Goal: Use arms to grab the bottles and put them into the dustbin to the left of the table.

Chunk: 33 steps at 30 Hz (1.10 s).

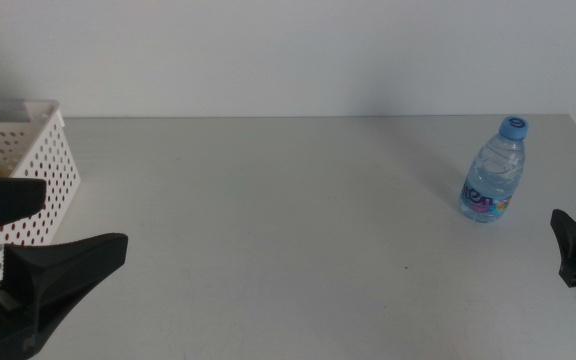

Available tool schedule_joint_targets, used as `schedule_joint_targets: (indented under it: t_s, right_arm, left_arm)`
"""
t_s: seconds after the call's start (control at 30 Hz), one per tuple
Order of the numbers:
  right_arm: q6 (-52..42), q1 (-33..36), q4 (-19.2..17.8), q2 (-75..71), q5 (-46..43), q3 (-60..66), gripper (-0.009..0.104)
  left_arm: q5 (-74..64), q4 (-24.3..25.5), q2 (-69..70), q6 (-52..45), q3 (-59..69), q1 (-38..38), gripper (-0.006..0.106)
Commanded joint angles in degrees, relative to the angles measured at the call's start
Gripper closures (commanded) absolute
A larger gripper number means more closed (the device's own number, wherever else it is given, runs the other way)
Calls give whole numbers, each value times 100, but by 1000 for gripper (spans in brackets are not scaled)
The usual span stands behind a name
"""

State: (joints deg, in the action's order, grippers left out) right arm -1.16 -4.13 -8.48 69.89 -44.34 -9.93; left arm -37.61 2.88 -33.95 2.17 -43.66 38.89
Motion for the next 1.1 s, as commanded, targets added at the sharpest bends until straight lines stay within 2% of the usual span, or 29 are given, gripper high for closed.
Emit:
schedule_joint_targets:
  t_s: [0.0, 0.23, 0.47, 0.73, 1.07]
  right_arm:
    - [116, -29, -29, 383, -1302, -168, 20]
    - [583, -29, -72, 1706, -3235, -168, 20]
    - [714, -29, -150, 2287, -3221, -571, 20]
    - [714, -24, -1003, 2826, -3139, -1700, 20]
    - [714, -24, -967, 3705, -2701, -2840, 20]
  left_arm:
    - [424, -39, -41, 80, -177, 42, 7]
    - [424, -39, -41, 80, -177, 42, 7]
    - [424, -39, -41, 80, -177, 42, 7]
    - [424, -39, -41, 80, -177, 42, 7]
    - [424, -39, -41, 80, -177, 42, 7]
